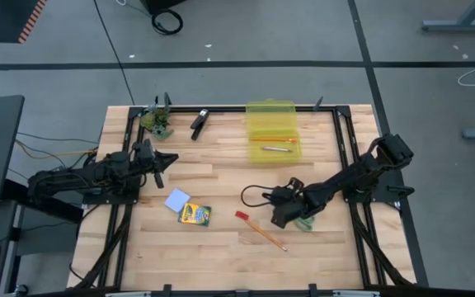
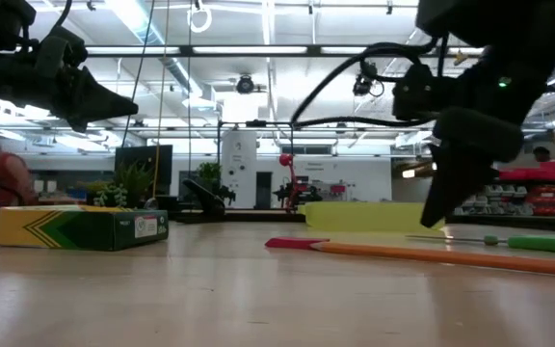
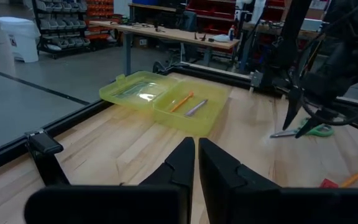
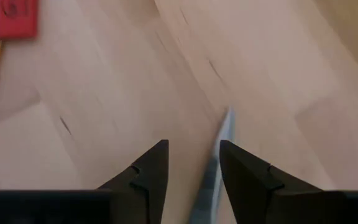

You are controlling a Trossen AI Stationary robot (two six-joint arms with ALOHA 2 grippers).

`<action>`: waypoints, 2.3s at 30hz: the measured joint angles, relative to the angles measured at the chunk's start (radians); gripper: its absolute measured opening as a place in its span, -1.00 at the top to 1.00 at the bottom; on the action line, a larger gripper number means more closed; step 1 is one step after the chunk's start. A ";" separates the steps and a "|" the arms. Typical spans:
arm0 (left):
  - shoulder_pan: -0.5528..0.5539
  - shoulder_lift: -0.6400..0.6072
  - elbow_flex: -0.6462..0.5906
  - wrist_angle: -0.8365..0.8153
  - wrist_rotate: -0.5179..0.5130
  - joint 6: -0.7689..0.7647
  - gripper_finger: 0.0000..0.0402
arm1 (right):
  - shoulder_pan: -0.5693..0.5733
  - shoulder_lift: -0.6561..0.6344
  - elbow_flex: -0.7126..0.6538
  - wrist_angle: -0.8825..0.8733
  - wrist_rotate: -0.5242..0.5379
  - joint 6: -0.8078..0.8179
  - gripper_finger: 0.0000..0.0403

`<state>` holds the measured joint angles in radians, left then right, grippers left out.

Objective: Pack school essentials
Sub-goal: Put the green scissors into the yellow supply box

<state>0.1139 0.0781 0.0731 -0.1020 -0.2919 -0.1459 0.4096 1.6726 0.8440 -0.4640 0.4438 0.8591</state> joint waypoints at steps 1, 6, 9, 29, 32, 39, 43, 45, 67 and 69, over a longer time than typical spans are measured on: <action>0.000 0.000 0.000 0.000 0.000 0.000 0.86 | 0.007 0.000 0.000 -0.018 0.000 0.021 0.22; 0.000 0.000 0.000 0.000 0.000 0.000 0.82 | 0.038 0.000 0.000 -0.108 -0.020 0.114 0.04; 0.000 0.000 0.000 0.000 0.000 0.000 0.81 | 0.057 0.000 0.000 -0.139 -0.023 0.148 -0.02; 0.000 0.000 0.000 0.000 0.000 0.000 0.82 | 0.102 0.000 0.000 -0.193 -0.134 0.257 -0.16; 0.000 0.000 0.000 0.000 0.000 0.000 0.83 | 0.102 0.000 0.000 -0.198 -0.147 0.260 -0.16; 0.000 0.000 0.000 0.000 0.000 0.000 0.87 | 0.101 -0.001 0.002 -0.215 -0.194 0.263 -0.16; 0.000 0.000 0.000 0.000 0.000 0.000 0.86 | 0.100 -0.003 0.003 -0.219 -0.256 0.263 -0.16; 0.000 0.000 0.000 0.000 0.000 0.000 0.85 | 0.099 -0.003 0.003 -0.220 -0.291 0.269 -0.14; 0.000 0.000 0.000 0.000 0.000 0.000 0.82 | 0.042 -0.002 0.001 -0.222 -0.412 0.273 0.30; 0.000 0.000 0.000 0.000 0.000 0.000 0.82 | 0.042 -0.002 0.001 -0.221 -0.411 0.271 0.30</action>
<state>0.1139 0.0780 0.0731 -0.1020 -0.2916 -0.1459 0.4519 1.6711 0.8452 -0.6853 0.0330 1.1297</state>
